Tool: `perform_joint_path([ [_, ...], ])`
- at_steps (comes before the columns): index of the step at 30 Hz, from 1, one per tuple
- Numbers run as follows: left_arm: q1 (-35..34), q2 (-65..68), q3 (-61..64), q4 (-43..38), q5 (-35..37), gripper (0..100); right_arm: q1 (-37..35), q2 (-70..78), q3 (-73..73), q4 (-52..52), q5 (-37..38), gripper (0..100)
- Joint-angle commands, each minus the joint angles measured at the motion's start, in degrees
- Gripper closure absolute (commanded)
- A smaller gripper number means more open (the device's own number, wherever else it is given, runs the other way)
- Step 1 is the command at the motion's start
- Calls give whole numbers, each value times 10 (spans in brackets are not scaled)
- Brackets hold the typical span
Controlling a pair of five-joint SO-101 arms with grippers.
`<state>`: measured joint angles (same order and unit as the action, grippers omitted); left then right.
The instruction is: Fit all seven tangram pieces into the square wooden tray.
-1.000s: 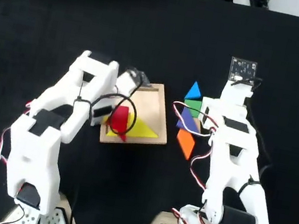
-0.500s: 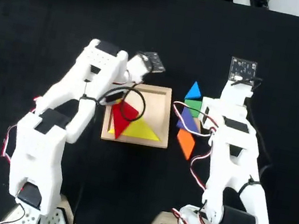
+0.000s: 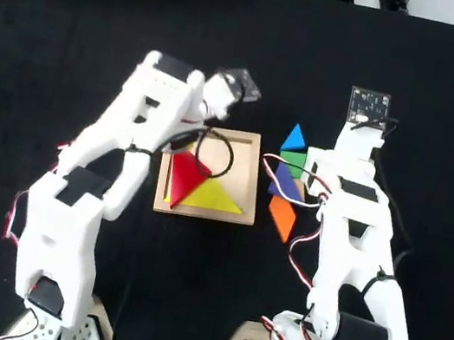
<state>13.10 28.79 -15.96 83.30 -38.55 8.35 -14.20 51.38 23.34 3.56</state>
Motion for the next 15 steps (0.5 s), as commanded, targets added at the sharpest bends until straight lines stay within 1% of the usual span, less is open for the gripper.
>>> perform_joint_path([
  [1, 29, -76, -87, 141, 55, 971, 5, -2, -2, -13, -1, 987],
  [3, 79, -96, -79, 173, 82, 971, 5, -2, -2, -13, -1, 987],
  [5, 124, -116, -48, 173, 116, 971, 8, -2, -1, -10, -1, 987],
  [7, 154, -124, -16, 150, 144, 971, 11, -2, -1, -10, -1, 987],
  [11, 162, -124, 63, 61, 192, 971, 34, -2, 0, -9, -5, 987],
  [15, 151, -124, 142, -10, 193, 971, 37, -2, 1, -11, -5, 987],
])
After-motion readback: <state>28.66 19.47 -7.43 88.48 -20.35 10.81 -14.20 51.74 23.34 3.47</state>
